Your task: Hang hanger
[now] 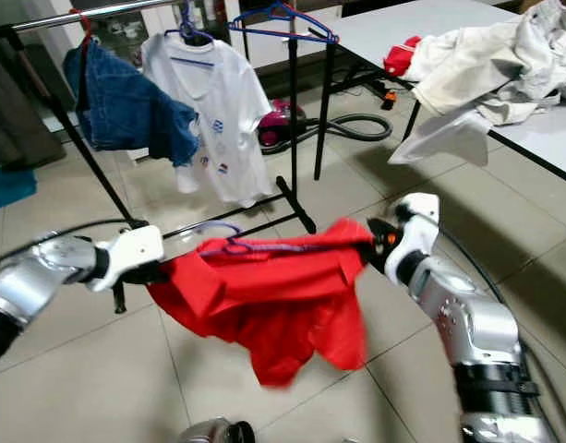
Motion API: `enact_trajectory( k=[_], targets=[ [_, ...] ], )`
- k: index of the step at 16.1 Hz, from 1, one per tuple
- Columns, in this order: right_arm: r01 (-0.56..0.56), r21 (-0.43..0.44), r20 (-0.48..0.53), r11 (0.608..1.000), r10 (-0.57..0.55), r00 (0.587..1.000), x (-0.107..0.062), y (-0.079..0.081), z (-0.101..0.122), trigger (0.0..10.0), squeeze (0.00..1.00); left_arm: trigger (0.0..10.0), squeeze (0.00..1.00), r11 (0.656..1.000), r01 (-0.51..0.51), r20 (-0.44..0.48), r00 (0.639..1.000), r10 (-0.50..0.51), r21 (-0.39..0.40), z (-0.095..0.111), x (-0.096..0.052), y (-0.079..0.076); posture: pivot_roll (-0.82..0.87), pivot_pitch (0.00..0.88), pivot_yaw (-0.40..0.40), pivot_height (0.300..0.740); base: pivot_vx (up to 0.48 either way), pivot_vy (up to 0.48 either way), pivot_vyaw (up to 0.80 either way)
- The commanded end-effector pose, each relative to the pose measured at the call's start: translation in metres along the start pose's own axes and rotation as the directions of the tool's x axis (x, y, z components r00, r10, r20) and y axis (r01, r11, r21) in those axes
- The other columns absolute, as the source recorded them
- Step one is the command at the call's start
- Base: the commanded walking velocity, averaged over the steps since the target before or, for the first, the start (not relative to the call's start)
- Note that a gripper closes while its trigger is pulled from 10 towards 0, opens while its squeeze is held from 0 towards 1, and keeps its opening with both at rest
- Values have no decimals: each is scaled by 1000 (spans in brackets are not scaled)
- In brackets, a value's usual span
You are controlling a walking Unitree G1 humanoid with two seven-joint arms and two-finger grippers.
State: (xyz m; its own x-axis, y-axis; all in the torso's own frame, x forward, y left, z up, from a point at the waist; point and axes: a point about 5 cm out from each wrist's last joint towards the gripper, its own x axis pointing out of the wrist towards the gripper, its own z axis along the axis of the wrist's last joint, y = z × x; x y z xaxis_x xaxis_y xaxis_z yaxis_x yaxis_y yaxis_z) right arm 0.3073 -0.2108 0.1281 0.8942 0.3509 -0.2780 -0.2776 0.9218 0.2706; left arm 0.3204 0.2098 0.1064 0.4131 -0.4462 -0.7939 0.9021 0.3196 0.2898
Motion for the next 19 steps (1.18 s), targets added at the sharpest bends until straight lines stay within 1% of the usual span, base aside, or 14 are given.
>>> enact_trajectory(
  k=[1, 2, 3, 4, 5, 6, 7, 8, 10, 13, 14, 15, 17, 19],
  targets=[
    [-90, 349, 288, 933, -15, 958, -2, 7, 45, 0, 0, 0, 0, 999, 5, -98, 995, -9, -45, -20, -1, -4, 2, 51, 109, 740, 0, 0, 0],
    [-223, 506, 415, 833, -9, 910, -4, 13, 63, 0, 0, 0, 0, 999, 16, -98, 995, -19, -37, -19, 2, -7, -1, 53, 112, 740, 0, 0, 0],
    [-198, 259, 324, 945, 108, 940, -3, 31, 59, 0, 0, 0, 0, 999, 24, -88, 996, -28, -42, -17, 5, -9, -8, 53, 113, 740, 0, 0, 0],
    [-199, 183, 283, 963, 142, 949, -3, 37, 55, 0, 0, 0, 0, 999, 26, -84, 996, -29, -46, -16, 6, -9, -8, 53, 113, 740, 0, 0, 0],
    [-341, 149, 255, 928, 297, 920, -7, 63, 47, 3608, 0, 0, 0, 998, 21, -76, 997, -25, -51, -12, 9, -9, -8, 53, 112, 740, 0, 0, 0],
    [-428, 90, 160, 899, 411, 897, -13, 81, 32, 7255, 0, 0, 0, 998, 16, -61, 998, -20, -63, -9, 11, -8, -8, 53, 112, 740, 0, 0, 0],
    [-396, 47, 38, 917, 394, 918, -15, 82, 12, 10000, 0, 0, 0, 997, 8, -45, 999, -12, -83, -7, 11, -7, -8, 49, 105, 740, 0, 0, 0],
    [-322, 12, -40, 947, 322, 946, -16, 73, -2, 10000, 0, 0, 0, 993, 4, -15, 1000, -5, -119, -5, 10, -5, -8, 49, 105, 740, 0, 0, 0],
    [-137, -51, -86, 989, 132, 988, -20, 45, -14, 10000, 0, 0, 0, 982, -21, 40, 999, 29, -187, -6, 2, 3, -12, 39, 108, 740, 0, 0, 0],
    [-23, -90, -82, 996, 15, 996, -26, 30, -17, 10000, 0, 0, 0, 965, -6, 119, 992, 38, -261, -2, -6, 8, -12, 39, 108, 740, 0, 0, 0],
    [24, -109, -76, 994, -33, 997, -27, 24, -19, 10000, 1000, 0, 0, 958, 8, 167, 985, 42, -286, 3, -8, 10, -11, 32, 111, 740, 0, 0, 0],
    [-1, -115, -73, 993, -8, 997, -27, 27, -22, 10000, 1000, 0, 0, 949, 15, 212, 976, 55, -315, 9, -10, 13, -9, 30, 108, 740, 0, 0, 0],
    [-174, -148, -63, 974, 166, 984, -27, 55, -27, 10000, 1000, 0, 0, 928, 27, 310, 946, 97, -373, 26, -9, 20, -11, 33, 107, 740, 0, 0, 0],
    [-234, -189, -67, 954, 225, 972, -27, 64, -30, 10000, 1000, 0, 0, 919, 32, 361, 924, 123, -393, 36, -7, 23, -16, 34, 110, 740, 0, 0, 0]
  ],
)
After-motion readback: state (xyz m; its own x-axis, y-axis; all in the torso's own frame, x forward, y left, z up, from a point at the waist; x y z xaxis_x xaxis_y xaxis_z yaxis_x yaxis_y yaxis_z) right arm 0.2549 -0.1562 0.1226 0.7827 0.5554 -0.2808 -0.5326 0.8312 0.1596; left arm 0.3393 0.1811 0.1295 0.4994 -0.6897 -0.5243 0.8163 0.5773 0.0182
